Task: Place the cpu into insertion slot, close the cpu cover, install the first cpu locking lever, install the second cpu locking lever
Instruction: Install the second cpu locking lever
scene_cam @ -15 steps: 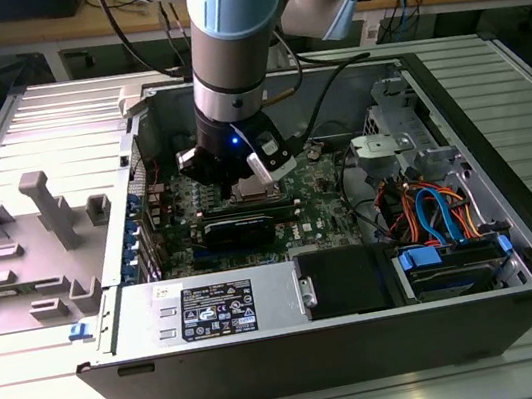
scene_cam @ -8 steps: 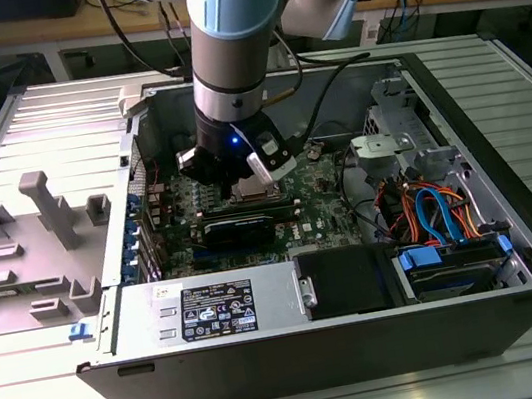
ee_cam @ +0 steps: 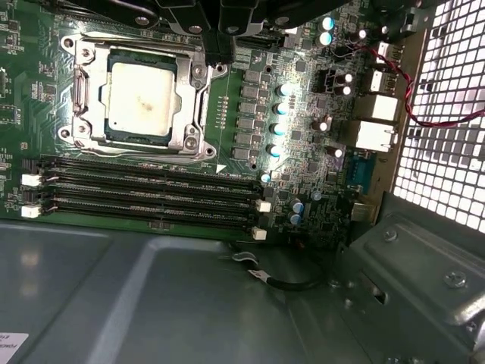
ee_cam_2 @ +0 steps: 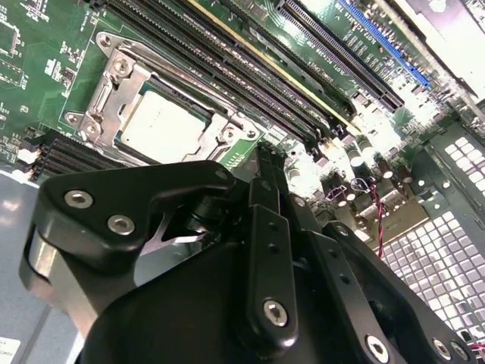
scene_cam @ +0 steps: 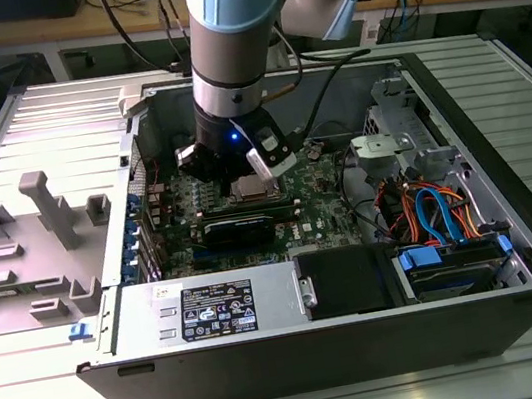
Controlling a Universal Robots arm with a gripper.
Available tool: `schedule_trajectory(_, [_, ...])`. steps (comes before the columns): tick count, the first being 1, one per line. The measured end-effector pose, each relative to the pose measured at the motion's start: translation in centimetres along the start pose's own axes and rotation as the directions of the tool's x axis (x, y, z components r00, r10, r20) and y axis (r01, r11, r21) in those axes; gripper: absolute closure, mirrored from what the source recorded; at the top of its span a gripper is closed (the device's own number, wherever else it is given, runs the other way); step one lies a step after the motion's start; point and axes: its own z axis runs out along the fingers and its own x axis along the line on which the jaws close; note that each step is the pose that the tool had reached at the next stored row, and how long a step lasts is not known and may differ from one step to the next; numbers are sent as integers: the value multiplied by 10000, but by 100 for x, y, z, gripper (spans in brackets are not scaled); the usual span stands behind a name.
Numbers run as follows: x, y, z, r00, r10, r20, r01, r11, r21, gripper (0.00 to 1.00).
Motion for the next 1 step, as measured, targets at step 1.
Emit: schedule_trajectory(1, [0,0,0,10000,0,0,0,10000,0,89])
